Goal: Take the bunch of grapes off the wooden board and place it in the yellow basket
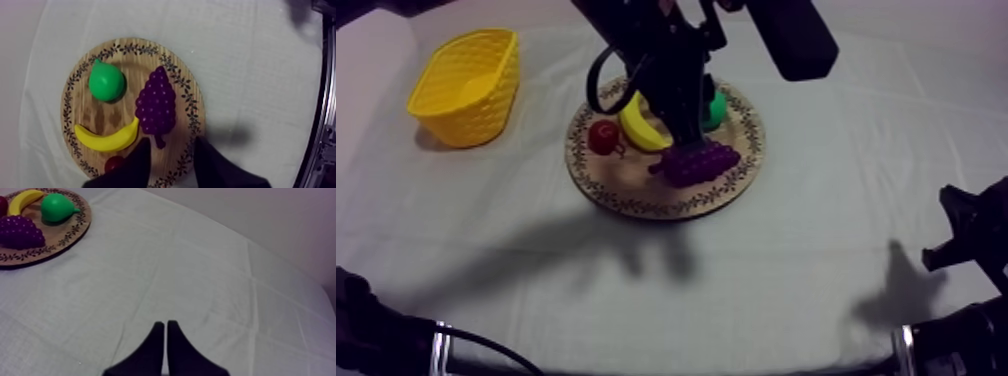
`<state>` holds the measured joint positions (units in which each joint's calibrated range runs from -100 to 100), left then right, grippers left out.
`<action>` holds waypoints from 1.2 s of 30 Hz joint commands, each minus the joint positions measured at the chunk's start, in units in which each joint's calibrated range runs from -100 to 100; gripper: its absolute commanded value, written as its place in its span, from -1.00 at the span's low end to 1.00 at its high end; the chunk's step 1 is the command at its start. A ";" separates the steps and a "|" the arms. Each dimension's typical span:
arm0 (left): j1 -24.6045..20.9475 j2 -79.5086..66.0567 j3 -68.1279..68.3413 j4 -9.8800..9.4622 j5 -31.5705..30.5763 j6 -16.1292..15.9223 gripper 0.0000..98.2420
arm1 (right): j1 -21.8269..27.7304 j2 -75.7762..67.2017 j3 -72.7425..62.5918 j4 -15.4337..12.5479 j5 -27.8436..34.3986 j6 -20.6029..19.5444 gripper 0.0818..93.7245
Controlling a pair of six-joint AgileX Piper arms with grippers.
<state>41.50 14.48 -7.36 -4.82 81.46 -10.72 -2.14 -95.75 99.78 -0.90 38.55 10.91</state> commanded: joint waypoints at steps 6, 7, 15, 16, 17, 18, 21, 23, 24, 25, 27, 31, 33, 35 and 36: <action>-0.21 1.23 0.35 0.29 0.00 0.51 0.23 | -0.01 0.00 0.00 -0.01 -0.01 0.01 -0.99; -0.25 1.49 0.35 0.43 0.01 0.62 0.26 | -0.01 0.00 0.00 -0.01 -0.01 0.01 -0.99; -1.15 5.14 -1.02 1.45 0.01 0.55 0.39 | -0.01 0.00 0.00 -0.01 -0.01 0.01 -0.99; -1.41 5.93 -1.35 1.54 0.01 0.49 0.41 | -0.01 0.00 0.00 -0.01 -0.01 0.01 -0.99; -1.68 6.80 -1.65 1.61 0.01 0.47 0.42 | -0.01 0.00 0.00 -0.01 -0.01 0.01 -0.99; -1.97 7.75 -1.96 1.65 0.01 0.49 0.43 | -0.01 0.00 0.00 -0.01 -0.01 0.01 -0.99; -2.87 10.81 -3.09 1.73 0.01 0.47 0.46 | -0.01 0.00 0.00 -0.01 -0.01 0.01 -0.99; -3.33 12.81 -3.92 1.76 0.01 0.43 0.48 | -0.01 0.00 0.00 -0.01 -0.01 0.01 -0.99; -3.50 13.76 -4.39 1.79 0.01 0.42 0.48 | -0.01 0.00 0.00 -0.01 -0.01 0.01 -0.99; -3.64 14.66 -4.88 1.84 0.01 0.37 0.49 | -0.01 0.00 0.00 -0.01 -0.01 0.01 -0.99; -3.83 16.35 -6.01 1.95 0.19 0.26 0.50 | -0.01 0.00 0.00 -0.01 -0.01 0.01 -0.99; -3.99 19.25 -8.23 2.02 0.71 0.10 0.52 | -0.01 0.00 0.00 -0.01 -0.01 0.01 -0.99; -4.08 20.56 -9.17 1.96 0.81 0.17 0.53 | -0.01 0.00 0.00 -0.01 -0.01 0.01 -0.99; -4.17 21.83 -10.06 1.96 0.85 0.21 0.53 | -0.01 0.00 0.00 -0.01 -0.01 0.01 -0.99; -4.22 22.40 -10.42 1.99 0.92 0.22 0.53 | -0.01 0.00 0.00 -0.01 -0.01 0.01 -0.99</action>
<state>37.30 36.24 -17.58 -2.80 82.34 -10.53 -2.14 -95.75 99.78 -0.90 38.55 10.88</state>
